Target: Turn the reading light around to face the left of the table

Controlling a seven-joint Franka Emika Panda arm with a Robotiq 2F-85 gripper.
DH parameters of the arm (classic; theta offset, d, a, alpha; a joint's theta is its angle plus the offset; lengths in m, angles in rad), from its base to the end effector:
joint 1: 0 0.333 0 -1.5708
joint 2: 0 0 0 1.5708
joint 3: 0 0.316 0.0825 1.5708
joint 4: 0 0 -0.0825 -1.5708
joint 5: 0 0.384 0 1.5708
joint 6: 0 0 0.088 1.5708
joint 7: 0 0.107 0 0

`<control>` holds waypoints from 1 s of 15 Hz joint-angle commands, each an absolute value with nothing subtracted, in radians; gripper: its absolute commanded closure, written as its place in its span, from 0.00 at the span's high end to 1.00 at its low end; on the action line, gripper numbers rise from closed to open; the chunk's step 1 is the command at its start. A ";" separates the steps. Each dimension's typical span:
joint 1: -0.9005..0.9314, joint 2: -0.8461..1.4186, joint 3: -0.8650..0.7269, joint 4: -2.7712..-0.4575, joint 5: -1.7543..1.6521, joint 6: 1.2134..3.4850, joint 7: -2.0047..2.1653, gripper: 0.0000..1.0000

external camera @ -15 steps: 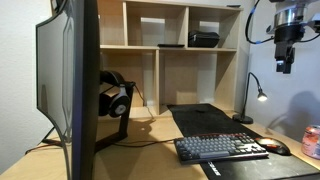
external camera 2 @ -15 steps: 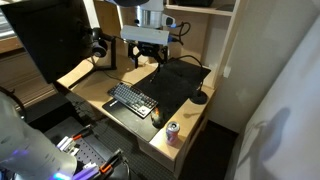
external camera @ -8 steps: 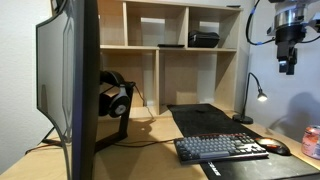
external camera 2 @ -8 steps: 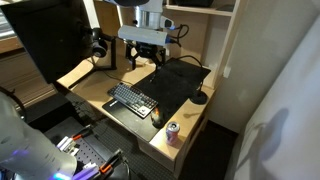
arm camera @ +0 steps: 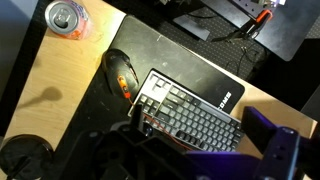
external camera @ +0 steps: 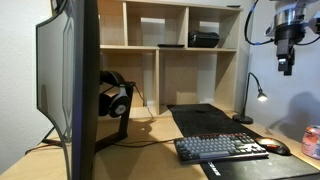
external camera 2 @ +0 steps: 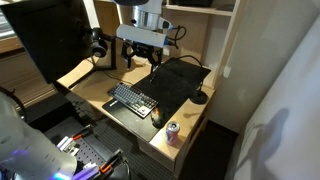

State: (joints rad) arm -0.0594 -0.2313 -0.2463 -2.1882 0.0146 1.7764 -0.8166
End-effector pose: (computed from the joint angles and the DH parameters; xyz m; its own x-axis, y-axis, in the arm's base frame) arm 0.4405 -0.1425 0.4670 0.8626 0.5000 -0.0768 0.4807 -0.8576 -0.1831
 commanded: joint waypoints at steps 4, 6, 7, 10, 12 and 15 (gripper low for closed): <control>-0.076 -0.230 -0.231 -2.185 0.019 1.769 -0.820 1.00; -0.076 -0.230 -0.231 -2.185 0.019 1.768 -0.820 1.00; -0.076 -0.230 -0.231 -2.184 0.019 1.768 -0.820 1.00; -0.061 -0.225 -0.240 -2.176 0.007 1.741 -0.965 1.00; -0.059 -0.227 -0.242 -2.180 0.031 1.749 -1.050 1.00; -0.078 -0.223 -0.225 -2.171 -0.007 1.706 -0.997 1.00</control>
State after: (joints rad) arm -0.0563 -0.2312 -0.2439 -2.1860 0.0150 1.7534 -1.0124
